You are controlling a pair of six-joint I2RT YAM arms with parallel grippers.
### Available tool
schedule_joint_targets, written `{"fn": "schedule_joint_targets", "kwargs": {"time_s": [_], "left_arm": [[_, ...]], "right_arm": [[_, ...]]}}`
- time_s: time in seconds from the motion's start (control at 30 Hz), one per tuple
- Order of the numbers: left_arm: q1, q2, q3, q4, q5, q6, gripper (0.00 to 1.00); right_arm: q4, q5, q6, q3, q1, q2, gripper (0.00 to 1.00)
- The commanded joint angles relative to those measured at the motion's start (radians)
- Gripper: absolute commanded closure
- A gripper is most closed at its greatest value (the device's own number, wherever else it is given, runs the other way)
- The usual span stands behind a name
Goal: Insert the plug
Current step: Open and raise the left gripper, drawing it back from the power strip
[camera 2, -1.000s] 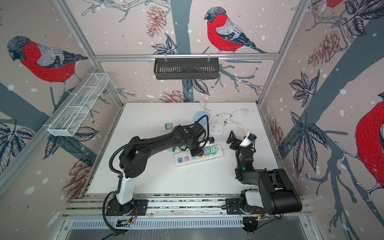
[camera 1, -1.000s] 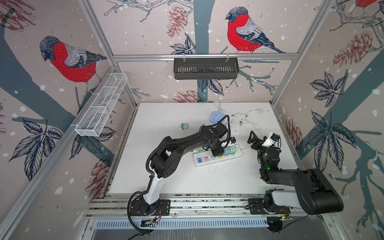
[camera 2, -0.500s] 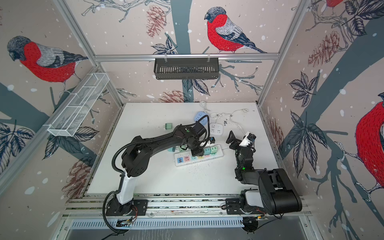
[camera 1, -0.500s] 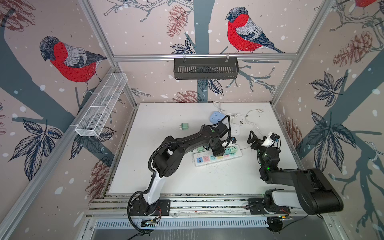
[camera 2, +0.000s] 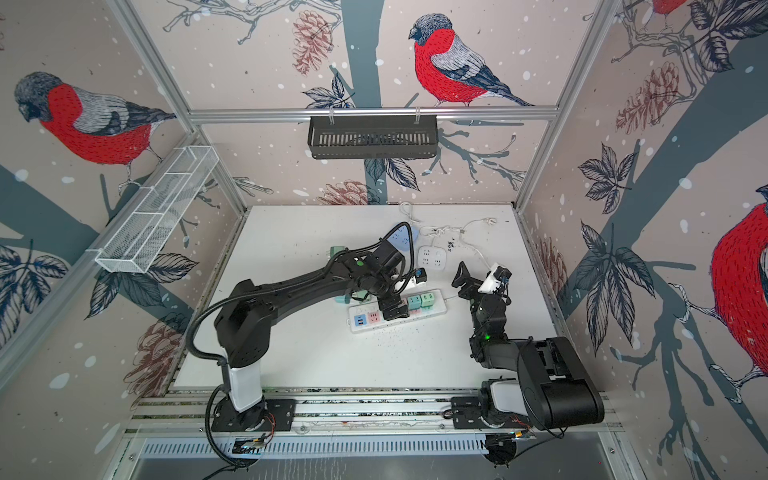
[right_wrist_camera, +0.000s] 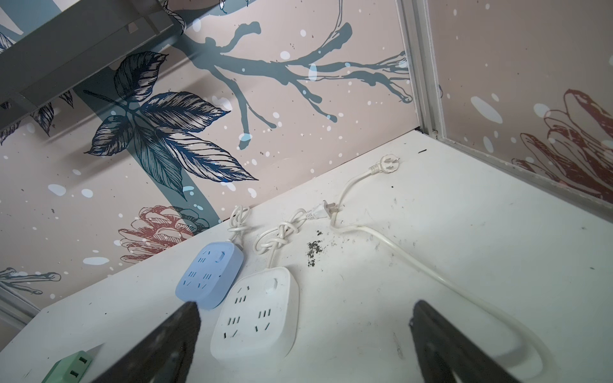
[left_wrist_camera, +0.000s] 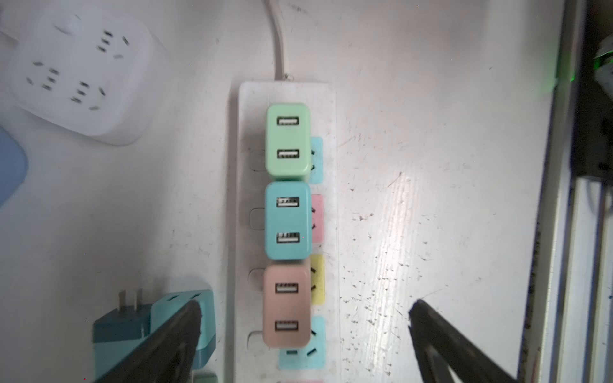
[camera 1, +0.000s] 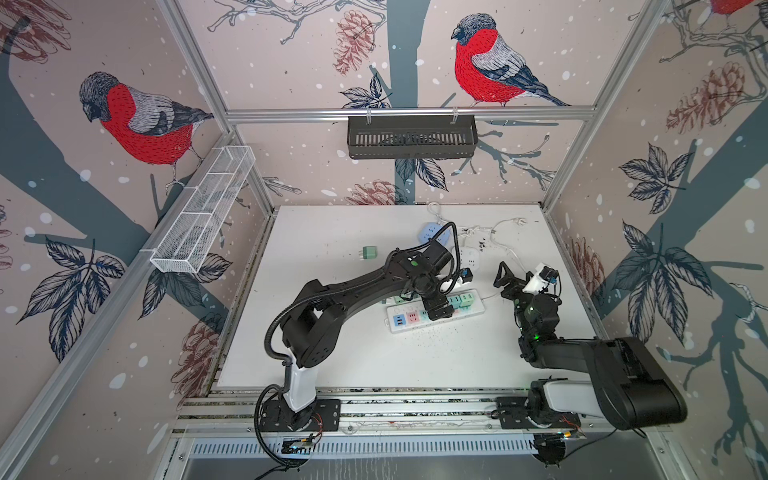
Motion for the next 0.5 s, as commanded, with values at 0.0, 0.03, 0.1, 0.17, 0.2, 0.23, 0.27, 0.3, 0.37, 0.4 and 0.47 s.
{"fn": "schedule_joint_targets", "kwargs": {"time_s": [0.0,0.03,0.1,0.17,0.2,0.23,0.27,0.3,0.37,0.4,0.47], "left_arm": [[-0.001,-0.124,-0.066,0.137,0.048,0.009,0.02],[-0.001,-0.173,-0.104,0.190,0.033,-0.006,0.02],[-0.001,-0.275,-0.192,0.308,-0.034,-0.048,0.02],[0.000,-0.386,-0.323,0.473,-0.136,-0.100,0.02],[0.000,-0.434,-0.389,0.556,-0.178,-0.116,0.02],[0.002,-0.487,-0.467,0.654,-0.228,-0.131,0.02],[0.002,-0.532,-0.530,0.733,-0.277,-0.146,0.02],[0.005,-0.580,-0.606,0.827,-0.346,-0.173,0.02],[0.015,-0.682,-0.735,1.021,-0.565,-0.265,0.02],[0.032,-0.736,-0.797,1.107,-0.644,-0.325,0.02],[0.135,-0.827,-0.876,1.140,-0.556,-0.435,0.02]], "right_arm": [[0.012,0.012,0.002,0.015,0.000,-0.003,0.00],[-0.004,0.025,0.008,0.021,0.001,-0.004,0.00],[-0.052,0.047,0.019,0.039,-0.001,-0.010,0.00],[-0.073,0.067,0.025,0.043,0.000,-0.017,0.00],[-0.075,0.078,0.029,0.042,0.000,-0.021,0.00],[-0.079,0.093,0.034,0.040,0.000,-0.028,0.00],[-0.083,0.111,0.041,0.038,0.001,-0.033,0.00],[-0.093,0.131,0.047,0.039,0.001,-0.040,0.00],[-0.144,0.187,0.080,0.056,0.005,-0.048,0.00],[-0.191,0.218,0.102,0.076,0.007,-0.052,0.00],[-0.300,0.282,0.146,0.121,0.012,-0.056,0.00]]}}
